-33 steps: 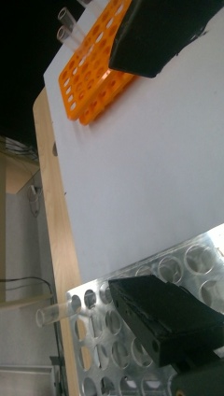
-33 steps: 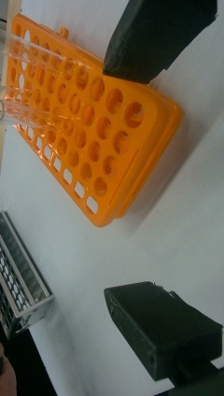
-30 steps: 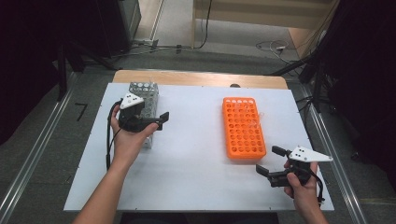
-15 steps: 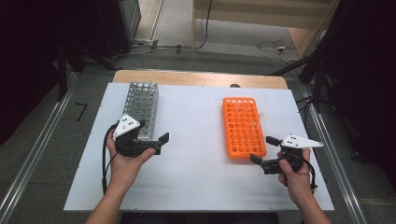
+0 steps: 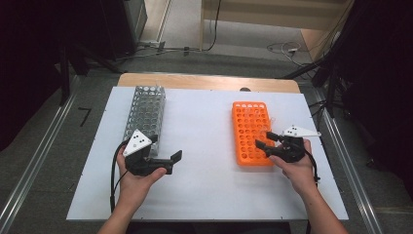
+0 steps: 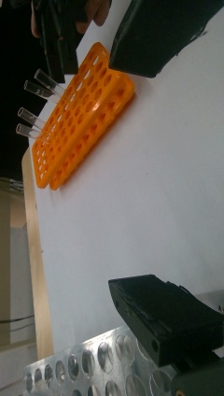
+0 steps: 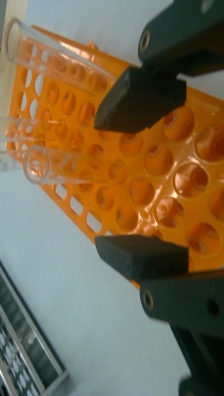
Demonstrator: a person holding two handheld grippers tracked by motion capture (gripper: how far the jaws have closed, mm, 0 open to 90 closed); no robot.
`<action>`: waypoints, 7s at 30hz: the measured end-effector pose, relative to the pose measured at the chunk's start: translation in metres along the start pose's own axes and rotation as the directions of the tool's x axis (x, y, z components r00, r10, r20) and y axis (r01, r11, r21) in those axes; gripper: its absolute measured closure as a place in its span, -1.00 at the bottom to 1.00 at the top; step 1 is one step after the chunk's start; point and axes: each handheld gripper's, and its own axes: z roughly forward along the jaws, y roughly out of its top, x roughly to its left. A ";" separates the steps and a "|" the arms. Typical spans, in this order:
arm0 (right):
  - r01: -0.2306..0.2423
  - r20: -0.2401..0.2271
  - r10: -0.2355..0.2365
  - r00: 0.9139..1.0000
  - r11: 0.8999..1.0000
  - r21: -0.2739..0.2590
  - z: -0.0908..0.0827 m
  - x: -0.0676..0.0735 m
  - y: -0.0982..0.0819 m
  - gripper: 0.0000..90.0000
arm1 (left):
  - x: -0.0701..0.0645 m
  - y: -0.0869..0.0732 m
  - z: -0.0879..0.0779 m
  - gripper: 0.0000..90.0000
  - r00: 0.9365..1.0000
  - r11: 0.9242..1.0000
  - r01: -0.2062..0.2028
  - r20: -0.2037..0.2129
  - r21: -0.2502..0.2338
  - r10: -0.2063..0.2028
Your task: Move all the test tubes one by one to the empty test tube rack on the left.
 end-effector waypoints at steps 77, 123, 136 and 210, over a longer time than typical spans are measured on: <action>0.217 -0.278 -0.204 0.939 0.976 0.015 0.014 0.127 0.008 0.65 | -0.055 0.009 0.019 -0.67 0.971 0.997 -0.081 0.226 0.001 0.079; 0.265 -0.280 -0.257 0.925 0.964 -0.010 0.012 0.153 0.006 -0.09 | -0.068 0.013 0.032 0.67 0.958 0.984 -0.162 0.250 0.067 0.141; 0.169 -0.222 -0.173 0.960 0.985 -0.035 -0.020 0.105 -0.006 -1.00 | -0.036 0.034 0.032 0.67 0.974 0.986 -0.154 0.176 0.061 0.141; 0.061 -0.086 -0.063 0.994 0.998 -0.020 -0.067 0.033 -0.053 -1.00 | 0.156 0.119 0.114 0.67 0.947 0.998 0.020 -0.322 0.058 0.000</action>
